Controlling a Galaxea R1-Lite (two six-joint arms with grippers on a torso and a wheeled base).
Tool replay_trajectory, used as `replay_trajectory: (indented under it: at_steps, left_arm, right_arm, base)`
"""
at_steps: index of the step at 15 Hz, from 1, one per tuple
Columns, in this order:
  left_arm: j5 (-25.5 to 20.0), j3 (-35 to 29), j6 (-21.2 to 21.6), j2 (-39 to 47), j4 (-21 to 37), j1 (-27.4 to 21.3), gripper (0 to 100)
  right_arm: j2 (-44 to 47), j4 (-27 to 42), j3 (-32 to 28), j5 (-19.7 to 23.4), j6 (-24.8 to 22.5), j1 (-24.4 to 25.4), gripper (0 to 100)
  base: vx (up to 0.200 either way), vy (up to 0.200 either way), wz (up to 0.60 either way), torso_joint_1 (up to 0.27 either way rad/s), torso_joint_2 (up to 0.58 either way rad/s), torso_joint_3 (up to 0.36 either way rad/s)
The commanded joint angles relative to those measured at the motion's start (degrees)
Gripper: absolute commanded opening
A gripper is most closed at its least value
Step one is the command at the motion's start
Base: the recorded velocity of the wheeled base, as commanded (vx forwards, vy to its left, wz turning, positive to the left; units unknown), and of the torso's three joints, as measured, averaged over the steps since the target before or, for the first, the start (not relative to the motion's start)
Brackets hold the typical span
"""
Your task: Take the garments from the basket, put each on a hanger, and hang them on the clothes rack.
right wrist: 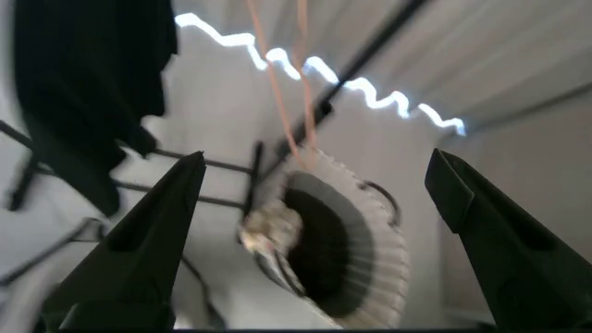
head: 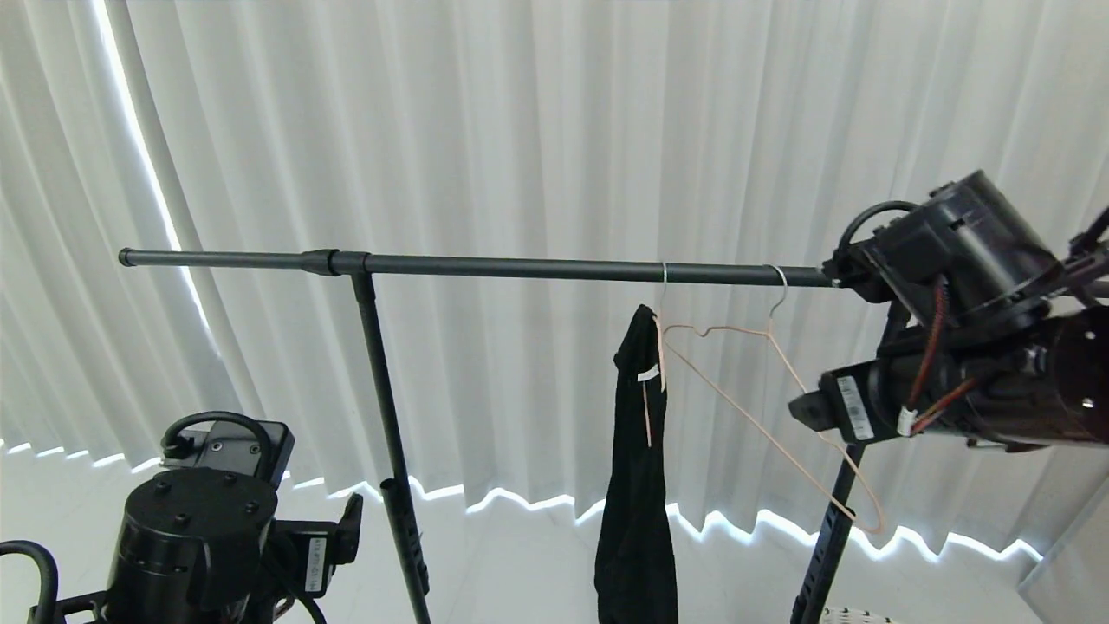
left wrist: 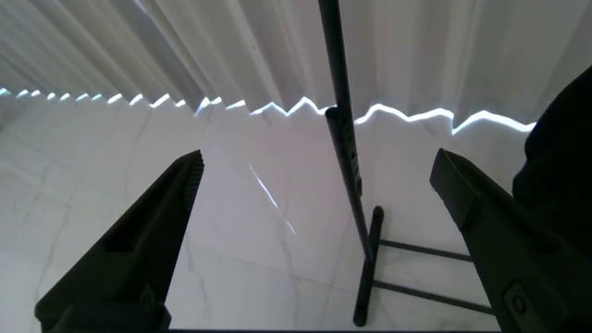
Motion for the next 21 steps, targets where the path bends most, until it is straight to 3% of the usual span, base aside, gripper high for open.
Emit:
replay_trajectory:
  at_steps: [1,4,6,8,11,13,15,21]
  left_arm:
    - [0.0,0.1,-0.1,0.0,0.0,0.1,100]
    - [0.0,0.1,-1.5,-0.2,0.0,0.4,100]
    - [0.1,0.5,-1.5,-1.1,0.0,0.4,100]
    - [0.0,1.2,-1.5,-1.6,0.0,0.4,100]
    - [0.0,1.3,-1.5,-2.1,0.0,0.4,100]
    - [0.0,1.9,-1.5,-3.2,0.0,0.4,100]
    - [0.0,2.0,-1.4,-4.1,0.0,0.4,100]
    - [0.0,2.0,-1.4,-4.2,0.0,0.4,100]
  right_arm:
    - [-6.7,0.0,5.8,-2.1,-2.9,-1.5,100]
    - [-8.3,-0.4,6.1,-2.1,-5.3,-3.6,100]
    - [-9.1,-6.1,6.4,-2.0,-10.6,-7.6,100]
    - [-8.7,-16.6,7.0,-0.8,-17.1,-10.6,100]
    - [-8.7,-30.9,13.5,6.2,-28.8,-15.6,100]
    - [-8.9,-46.7,24.7,10.5,-38.2,-17.4,100]
    - [-9.4,-53.8,32.0,10.6,-40.6,-17.4,100]
    - [-11.3,-54.8,38.5,8.8,-41.6,-18.9,100]
  base:
    - [-0.200,0.000,0.00,-0.012,-0.01,0.002]
    - [-0.200,0.000,0.00,-0.006,0.00,0.006]
    - [-0.200,0.000,0.00,0.000,0.00,0.005]
    - [-0.200,0.000,0.00,0.002,0.00,0.005]
    - [-0.200,0.000,0.00,-0.001,0.00,0.002]
    - [-0.200,0.000,0.00,-0.002,0.00,0.002]
    - [-0.100,0.000,0.00,0.001,0.00,-0.001]
    - [0.000,0.000,0.00,-0.045,0.11,0.056]
